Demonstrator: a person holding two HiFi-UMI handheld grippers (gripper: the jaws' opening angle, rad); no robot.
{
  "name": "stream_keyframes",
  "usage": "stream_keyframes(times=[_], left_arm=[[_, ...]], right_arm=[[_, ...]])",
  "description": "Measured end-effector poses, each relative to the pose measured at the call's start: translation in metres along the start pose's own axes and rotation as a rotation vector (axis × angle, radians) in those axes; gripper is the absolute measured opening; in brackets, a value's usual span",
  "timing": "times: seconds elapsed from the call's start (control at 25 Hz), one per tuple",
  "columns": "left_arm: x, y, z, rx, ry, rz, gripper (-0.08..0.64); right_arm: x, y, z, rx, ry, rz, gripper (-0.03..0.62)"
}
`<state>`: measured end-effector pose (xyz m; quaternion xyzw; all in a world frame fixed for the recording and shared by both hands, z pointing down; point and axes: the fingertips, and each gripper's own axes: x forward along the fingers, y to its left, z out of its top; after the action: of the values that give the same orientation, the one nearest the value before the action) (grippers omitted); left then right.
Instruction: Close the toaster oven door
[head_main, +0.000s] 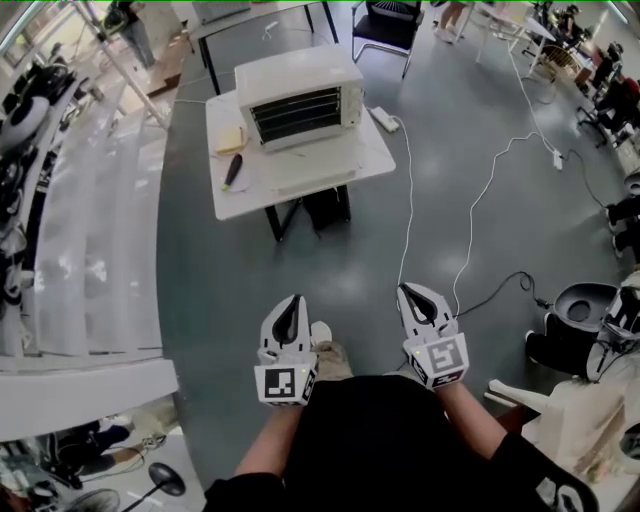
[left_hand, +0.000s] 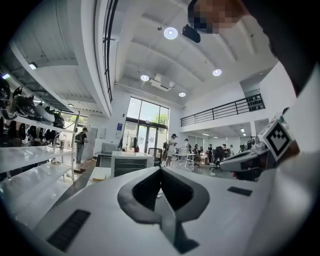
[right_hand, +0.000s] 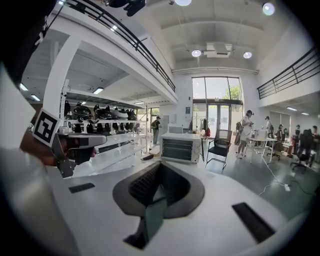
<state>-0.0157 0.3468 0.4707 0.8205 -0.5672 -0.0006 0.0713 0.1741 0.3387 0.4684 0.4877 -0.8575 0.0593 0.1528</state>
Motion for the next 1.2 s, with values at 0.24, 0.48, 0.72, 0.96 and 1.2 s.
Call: stream_keyframes(times=[0.24,0.48,0.72,0.96,1.2], left_arm=[[0.029,0.051,0.001,-0.003,0.003,-0.027,0.018],[0.057,0.104,0.013,-0.024,-0.022,-0.034,0.018],[0.081,0.138,0.022,-0.049,-0.045,-0.068,0.018],[0.095,0.155,0.028,-0.056,-0.052,-0.079,0.018],[0.09,0.162,0.019,-0.068,-0.045,-0.063,0.018]], right_arm=[[0.068,0.027,0.032,-0.026,-0.011,0.01,0.021],[0.123,0.037,0.051,-0.051,0.004,0.005,0.021],[0.172,0.043,0.066,-0.056,-0.003,-0.018,0.021],[0.191,0.059,0.075,-0.065,0.023,-0.028,0.021],[0.19,0.066,0.059,-0.143,0.025,-0.003,0.021]])
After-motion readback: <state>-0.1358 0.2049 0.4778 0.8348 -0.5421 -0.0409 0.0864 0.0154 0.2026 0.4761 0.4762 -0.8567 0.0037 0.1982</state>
